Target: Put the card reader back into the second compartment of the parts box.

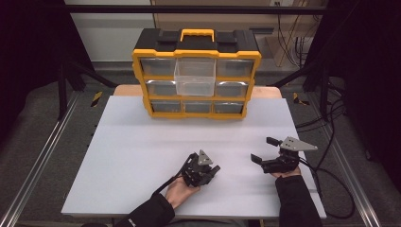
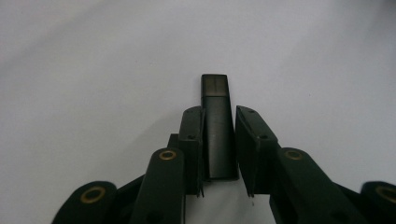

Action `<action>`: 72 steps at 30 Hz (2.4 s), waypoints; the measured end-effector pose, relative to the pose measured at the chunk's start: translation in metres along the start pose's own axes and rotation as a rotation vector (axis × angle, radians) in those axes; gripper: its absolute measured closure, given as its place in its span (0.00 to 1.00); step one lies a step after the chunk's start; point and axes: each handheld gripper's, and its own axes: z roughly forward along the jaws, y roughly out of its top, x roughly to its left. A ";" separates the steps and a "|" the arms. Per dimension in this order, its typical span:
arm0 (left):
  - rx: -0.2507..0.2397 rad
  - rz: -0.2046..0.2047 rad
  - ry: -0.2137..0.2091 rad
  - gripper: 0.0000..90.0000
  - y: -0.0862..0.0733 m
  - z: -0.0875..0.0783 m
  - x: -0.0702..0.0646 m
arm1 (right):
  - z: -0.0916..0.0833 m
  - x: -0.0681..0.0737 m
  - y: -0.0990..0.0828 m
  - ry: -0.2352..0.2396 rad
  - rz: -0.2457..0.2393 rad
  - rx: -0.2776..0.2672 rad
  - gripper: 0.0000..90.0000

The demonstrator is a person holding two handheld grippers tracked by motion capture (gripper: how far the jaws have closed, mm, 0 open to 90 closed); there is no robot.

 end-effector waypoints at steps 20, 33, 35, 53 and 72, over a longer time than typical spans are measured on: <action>-0.006 0.028 -0.029 0.80 0.000 -0.002 0.002 | 0.000 0.000 0.000 0.001 -0.001 -0.002 0.00; -0.031 0.036 -0.030 0.80 0.004 -0.012 0.004 | 0.000 0.000 0.000 0.002 -0.001 -0.002 0.00; -0.034 0.034 -0.029 0.80 0.005 -0.014 0.004 | 0.000 0.000 0.000 0.002 -0.001 -0.003 0.00; -0.055 0.052 -0.013 0.80 0.011 -0.030 0.012 | 0.000 0.000 0.000 0.004 0.001 -0.002 0.00; -0.077 0.051 0.001 0.80 0.017 -0.045 0.022 | 0.000 0.000 0.000 0.005 0.000 -0.002 0.00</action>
